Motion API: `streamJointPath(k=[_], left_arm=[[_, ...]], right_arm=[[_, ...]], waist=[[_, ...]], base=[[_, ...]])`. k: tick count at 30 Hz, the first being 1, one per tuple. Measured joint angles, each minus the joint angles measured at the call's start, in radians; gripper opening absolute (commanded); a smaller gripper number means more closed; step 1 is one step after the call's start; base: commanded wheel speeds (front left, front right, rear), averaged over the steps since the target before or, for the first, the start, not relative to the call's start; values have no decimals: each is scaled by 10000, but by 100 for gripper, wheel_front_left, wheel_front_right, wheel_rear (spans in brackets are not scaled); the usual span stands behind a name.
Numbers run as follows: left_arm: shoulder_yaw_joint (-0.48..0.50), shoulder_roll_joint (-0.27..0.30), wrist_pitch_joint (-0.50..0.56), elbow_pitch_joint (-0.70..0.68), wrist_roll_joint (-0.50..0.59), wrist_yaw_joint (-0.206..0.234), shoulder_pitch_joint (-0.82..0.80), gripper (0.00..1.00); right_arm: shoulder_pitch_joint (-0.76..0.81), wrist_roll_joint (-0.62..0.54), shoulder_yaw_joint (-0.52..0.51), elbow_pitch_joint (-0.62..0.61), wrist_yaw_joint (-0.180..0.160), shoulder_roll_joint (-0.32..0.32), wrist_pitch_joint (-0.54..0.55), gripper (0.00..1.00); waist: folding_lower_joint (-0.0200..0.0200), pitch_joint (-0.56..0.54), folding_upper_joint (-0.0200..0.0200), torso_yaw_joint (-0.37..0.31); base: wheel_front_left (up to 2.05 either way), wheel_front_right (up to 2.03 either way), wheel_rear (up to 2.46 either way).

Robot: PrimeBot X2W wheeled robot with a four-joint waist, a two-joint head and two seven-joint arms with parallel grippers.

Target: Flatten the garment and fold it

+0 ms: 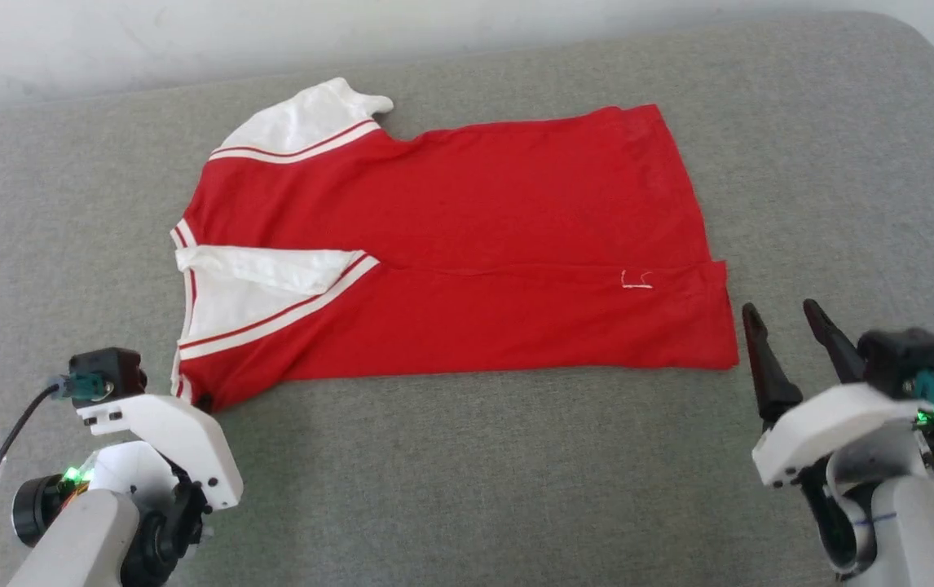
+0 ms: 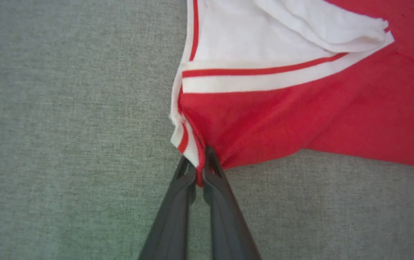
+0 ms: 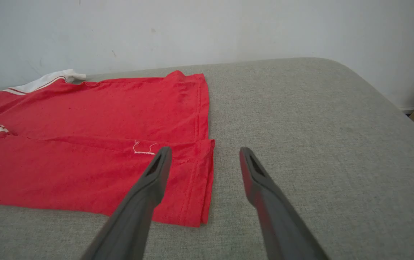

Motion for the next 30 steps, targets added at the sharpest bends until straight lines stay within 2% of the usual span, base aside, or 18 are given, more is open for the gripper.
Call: streamJointPath(k=[3,9,14,15,16,17,19,23,30], left_arm=[[-54,-54,-127,61,13,-146,-39,0],[-161,-203,-347,201,15,-384,-194,0],[-236,-336,-543,316,15,-556,-390,0],[-249,-360,-604,349,15,-606,-408,0],[-261,-387,-658,380,15,-639,-438,0],[-282,-412,-704,408,15,-646,-476,0],[-293,-449,-803,443,15,-727,-509,0],[-332,-546,-1243,514,128,-813,-517,0],[-282,-639,-2592,763,583,-819,-543,0]], right_arm=[[-538,42,-291,548,-2,-4,1371,100],[-1346,-163,-353,1507,-2,4,5010,100],[-1721,-314,-424,1555,-2,-2,6895,100],[-1778,-328,-435,1547,-2,-4,7252,88],[-1834,-314,-453,1505,-2,-13,7570,49],[-1871,-326,-470,1425,-2,-25,7831,37],[-1883,-341,-522,1239,-2,-33,8201,0],[-1881,-520,-552,890,0,-6,8397,0],[-1713,-949,-817,255,0,29,6658,0]], waist=[[0,17,0,136],[0,117,0,397],[0,284,0,595],[0,312,0,642],[-1,338,0,684],[-1,366,0,721],[0,425,0,781],[1,463,0,889],[0,106,0,983]], base=[[0,0,0],[0,0,0],[0,0,0],[0,0,0],[0,0,0],[0,0,0],[0,0,0],[0,0,0],[0,0,0]])
